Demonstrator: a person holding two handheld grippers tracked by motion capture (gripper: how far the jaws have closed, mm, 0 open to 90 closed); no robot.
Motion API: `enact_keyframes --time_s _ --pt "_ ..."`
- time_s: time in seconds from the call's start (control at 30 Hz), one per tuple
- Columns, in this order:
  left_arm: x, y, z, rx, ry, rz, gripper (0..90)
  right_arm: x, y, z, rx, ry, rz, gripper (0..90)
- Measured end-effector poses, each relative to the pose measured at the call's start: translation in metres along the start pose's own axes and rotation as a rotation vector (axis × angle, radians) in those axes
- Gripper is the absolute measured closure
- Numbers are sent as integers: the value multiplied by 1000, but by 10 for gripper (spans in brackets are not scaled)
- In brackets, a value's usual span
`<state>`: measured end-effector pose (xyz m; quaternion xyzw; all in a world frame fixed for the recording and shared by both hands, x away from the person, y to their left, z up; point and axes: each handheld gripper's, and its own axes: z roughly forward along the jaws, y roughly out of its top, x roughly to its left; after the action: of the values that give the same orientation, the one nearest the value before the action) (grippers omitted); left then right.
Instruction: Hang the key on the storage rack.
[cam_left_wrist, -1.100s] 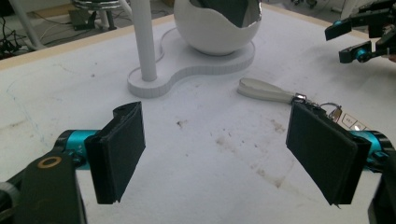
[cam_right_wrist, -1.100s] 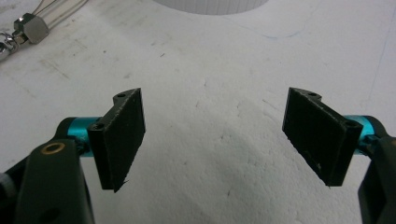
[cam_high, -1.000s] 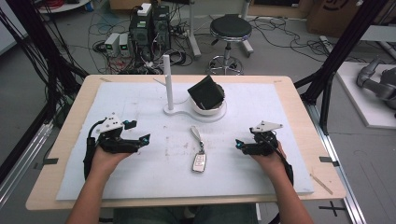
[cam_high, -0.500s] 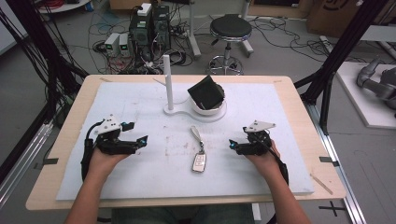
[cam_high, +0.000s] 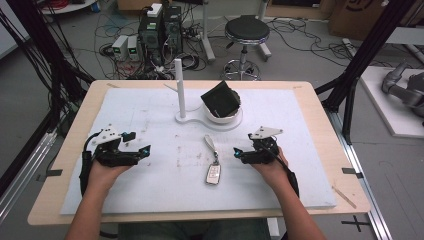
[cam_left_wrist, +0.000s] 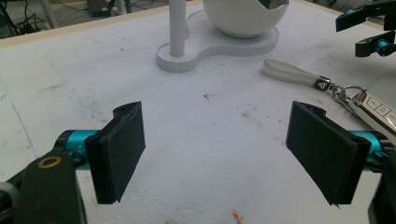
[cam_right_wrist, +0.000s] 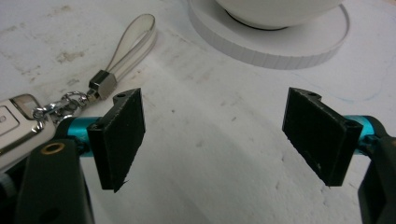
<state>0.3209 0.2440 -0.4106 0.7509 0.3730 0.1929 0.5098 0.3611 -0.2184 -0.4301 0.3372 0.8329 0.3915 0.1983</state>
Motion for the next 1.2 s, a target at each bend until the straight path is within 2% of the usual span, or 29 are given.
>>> enact_keyframes --time_s 0.37,0.53,0.63,0.83,0.97,1.07,1.2 --pt "1 -3 1 11 0 -5 197 18 15 18 -6 49 -11 215" --pt "0 -3 1 12 2 1 197 33 22 34 29 79 -37 214" --pt "1 -3 1 15 5 0 197 38 25 43 58 79 -43 215" --pt "3 -5 1 20 4 -4 197 45 27 56 91 98 -23 222" --pt "2 -5 2 20 1 -6 197 50 27 64 134 108 -35 266" --pt "2 -5 3 24 0 -6 197 50 27 64 132 104 -32 294" --pt "1 -5 3 26 -3 -2 197 51 28 60 137 117 -44 444"
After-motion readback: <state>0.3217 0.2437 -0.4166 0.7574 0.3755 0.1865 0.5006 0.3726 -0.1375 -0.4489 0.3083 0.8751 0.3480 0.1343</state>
